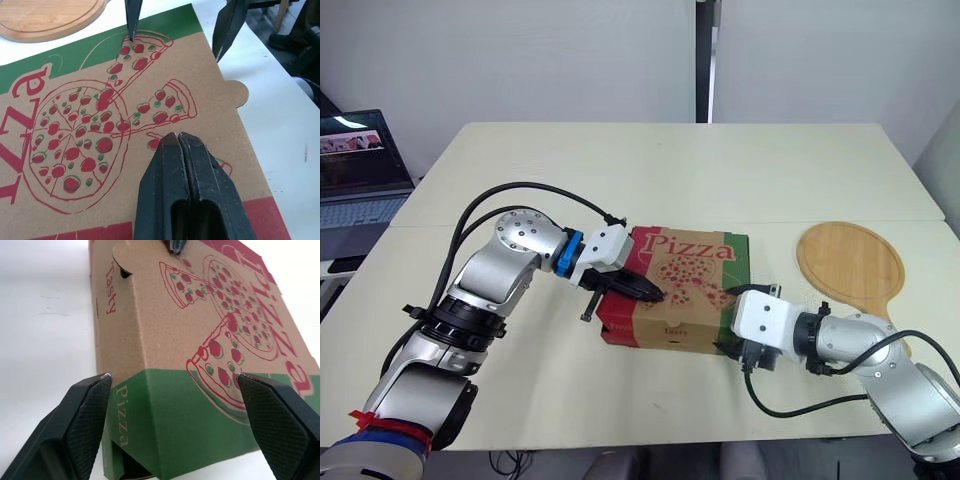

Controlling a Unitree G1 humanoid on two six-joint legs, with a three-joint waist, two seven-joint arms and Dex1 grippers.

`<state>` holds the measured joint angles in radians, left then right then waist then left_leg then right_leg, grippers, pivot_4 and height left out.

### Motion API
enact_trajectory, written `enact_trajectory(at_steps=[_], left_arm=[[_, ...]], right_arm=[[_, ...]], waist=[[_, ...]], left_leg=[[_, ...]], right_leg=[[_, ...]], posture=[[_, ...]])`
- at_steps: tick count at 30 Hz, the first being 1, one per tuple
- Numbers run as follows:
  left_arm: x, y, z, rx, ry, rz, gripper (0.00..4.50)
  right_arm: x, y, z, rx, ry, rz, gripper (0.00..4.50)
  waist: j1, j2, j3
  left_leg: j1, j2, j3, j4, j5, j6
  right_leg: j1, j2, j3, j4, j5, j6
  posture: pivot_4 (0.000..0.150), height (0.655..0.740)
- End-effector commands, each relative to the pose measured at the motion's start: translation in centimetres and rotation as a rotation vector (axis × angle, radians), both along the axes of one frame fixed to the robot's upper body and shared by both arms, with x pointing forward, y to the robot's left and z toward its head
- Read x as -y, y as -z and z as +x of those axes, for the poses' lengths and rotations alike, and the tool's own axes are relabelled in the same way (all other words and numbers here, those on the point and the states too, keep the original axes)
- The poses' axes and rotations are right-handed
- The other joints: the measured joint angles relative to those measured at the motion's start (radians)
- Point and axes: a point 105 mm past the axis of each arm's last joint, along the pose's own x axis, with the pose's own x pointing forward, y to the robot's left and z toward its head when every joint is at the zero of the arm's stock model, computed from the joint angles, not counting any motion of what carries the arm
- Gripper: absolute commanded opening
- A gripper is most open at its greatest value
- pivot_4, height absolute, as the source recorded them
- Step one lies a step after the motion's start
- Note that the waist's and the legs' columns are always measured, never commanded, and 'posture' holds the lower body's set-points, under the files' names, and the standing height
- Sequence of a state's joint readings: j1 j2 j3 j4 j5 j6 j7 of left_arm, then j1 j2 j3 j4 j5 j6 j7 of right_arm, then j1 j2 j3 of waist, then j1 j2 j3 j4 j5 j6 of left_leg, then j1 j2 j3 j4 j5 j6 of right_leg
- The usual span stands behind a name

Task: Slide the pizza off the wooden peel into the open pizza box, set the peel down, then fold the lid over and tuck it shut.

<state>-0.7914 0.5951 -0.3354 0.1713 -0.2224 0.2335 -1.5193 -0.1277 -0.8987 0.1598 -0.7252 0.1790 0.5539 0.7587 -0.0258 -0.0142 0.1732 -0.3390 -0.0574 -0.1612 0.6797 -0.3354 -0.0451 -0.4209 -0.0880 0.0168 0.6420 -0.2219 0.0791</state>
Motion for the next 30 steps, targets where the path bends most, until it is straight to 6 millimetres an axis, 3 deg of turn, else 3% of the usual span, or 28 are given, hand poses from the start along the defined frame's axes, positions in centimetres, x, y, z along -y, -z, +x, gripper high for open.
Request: enact_trajectory(at_steps=[1,14,20,30], left_arm=[[0.0,-1.1,-0.1,0.029,0.016,-0.017,0.0],[0.0,-1.2,0.2,0.037,0.016,-0.019,0.0],[0.0,-1.2,0.3,0.042,0.013,-0.024,0.0],[0.0,-1.6,0.3,0.046,0.013,-0.038,0.0]], right_arm=[[-0.2,-1.7,0.1,0.055,0.008,0.05,4.28],[-0.6,-2.9,0.2,0.062,0.0,0.081,4.28],[-1.1,-1.5,-1.6,-0.052,-0.065,0.051,4.28],[-0.4,-0.7,0.0,0.025,-0.007,-0.017,4.28]], waist=[[0.0,0.0,0.0],[0.0,0.0,0.0],[0.0,0.0,0.0],[0.0,0.0,0.0]], left_leg=[[0.0,0.0,0.0,0.0,0.0,0.0],[0.0,0.0,0.0,0.0,0.0,0.001],[0.0,0.0,0.0,0.0,0.0,0.001],[0.0,0.0,0.0,0.0,-0.001,0.002]], right_leg=[[0.0,0.0,0.0,0.0,0.0,0.0],[0.0,0.0,0.0,0.0,0.0,0.0],[0.0,0.0,0.0,0.0,0.0,0.0],[0.0,0.0,0.0,0.0,0.0,0.0]], posture=[[0.15,0.74],[0.15,0.74],[0.15,0.74],[0.15,0.74]])
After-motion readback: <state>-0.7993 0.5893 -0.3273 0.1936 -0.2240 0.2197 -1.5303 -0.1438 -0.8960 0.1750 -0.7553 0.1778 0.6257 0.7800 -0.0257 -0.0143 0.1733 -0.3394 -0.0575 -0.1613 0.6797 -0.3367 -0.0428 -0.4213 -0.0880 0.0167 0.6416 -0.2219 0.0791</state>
